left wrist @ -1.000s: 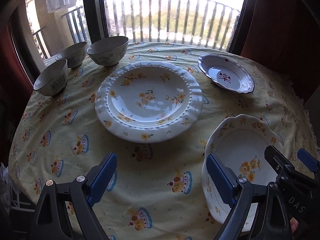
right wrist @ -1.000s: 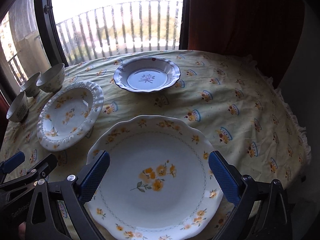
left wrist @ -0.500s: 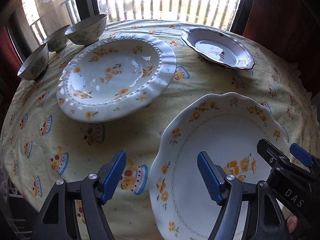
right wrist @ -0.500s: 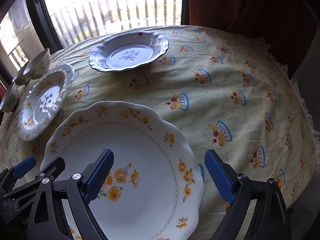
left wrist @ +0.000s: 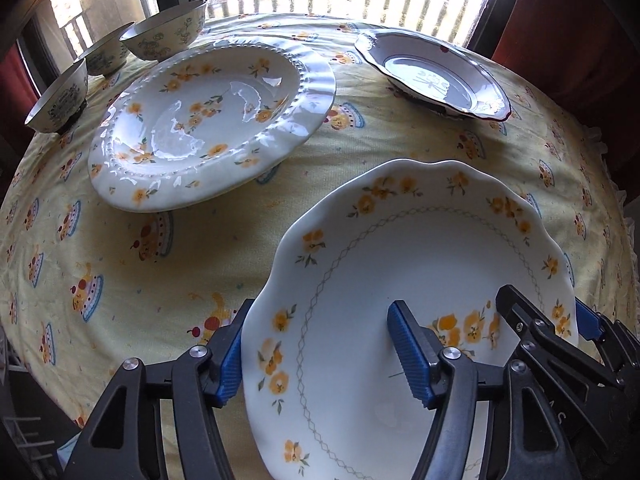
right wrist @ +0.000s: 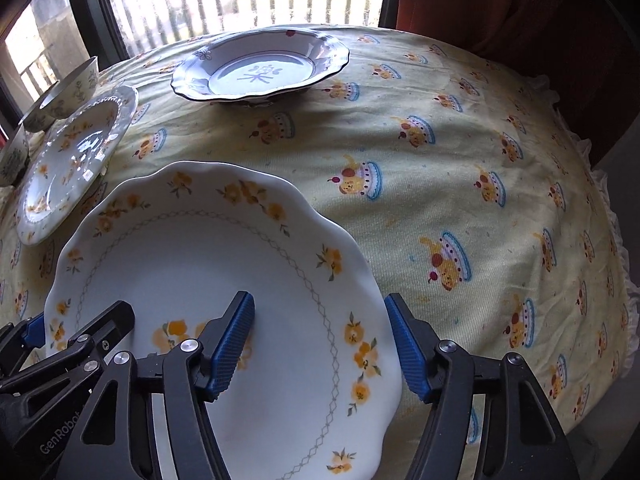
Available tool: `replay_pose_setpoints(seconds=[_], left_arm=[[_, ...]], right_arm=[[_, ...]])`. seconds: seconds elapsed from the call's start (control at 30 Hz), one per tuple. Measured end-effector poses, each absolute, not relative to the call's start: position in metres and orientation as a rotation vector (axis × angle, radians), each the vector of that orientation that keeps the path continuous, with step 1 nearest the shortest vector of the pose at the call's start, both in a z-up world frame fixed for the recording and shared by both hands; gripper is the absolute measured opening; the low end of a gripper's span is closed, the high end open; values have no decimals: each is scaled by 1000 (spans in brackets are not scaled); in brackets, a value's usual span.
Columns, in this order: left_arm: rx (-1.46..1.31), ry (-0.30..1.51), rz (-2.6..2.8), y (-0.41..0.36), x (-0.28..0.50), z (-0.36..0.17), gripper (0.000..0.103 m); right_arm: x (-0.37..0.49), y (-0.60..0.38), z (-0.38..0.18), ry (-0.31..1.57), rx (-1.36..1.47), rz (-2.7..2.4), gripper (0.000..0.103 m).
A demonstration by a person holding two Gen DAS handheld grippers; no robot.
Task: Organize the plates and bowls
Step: 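Lift the flat floral plate with both grippers and carry it toward the bowls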
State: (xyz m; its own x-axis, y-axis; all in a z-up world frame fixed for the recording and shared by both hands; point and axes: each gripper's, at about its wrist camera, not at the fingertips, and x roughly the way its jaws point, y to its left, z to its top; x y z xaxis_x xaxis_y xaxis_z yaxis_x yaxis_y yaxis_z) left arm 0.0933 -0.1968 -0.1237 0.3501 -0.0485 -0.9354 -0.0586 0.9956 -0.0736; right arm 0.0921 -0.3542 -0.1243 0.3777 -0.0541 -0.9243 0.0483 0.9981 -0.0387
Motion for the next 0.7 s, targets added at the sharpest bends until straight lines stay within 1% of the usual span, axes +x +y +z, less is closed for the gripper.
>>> replay_pose_setpoints(seconds=[0.17, 0.3, 0.47, 0.7], left_arm=[[-59, 1195, 38, -203, 92, -121, 68], [-14, 1188, 43, -207, 92, -117, 68], [36, 1184, 63, -205, 87, -110, 68], [-41, 1196, 73, -189, 80, -98, 68]], right_arm=[[93, -358, -125, 1199, 21, -75, 70], [93, -360, -124, 1222, 35, -66, 66], [89, -361, -122, 1243, 66, -41, 64], [85, -347, -105, 1229, 46, -10, 64]])
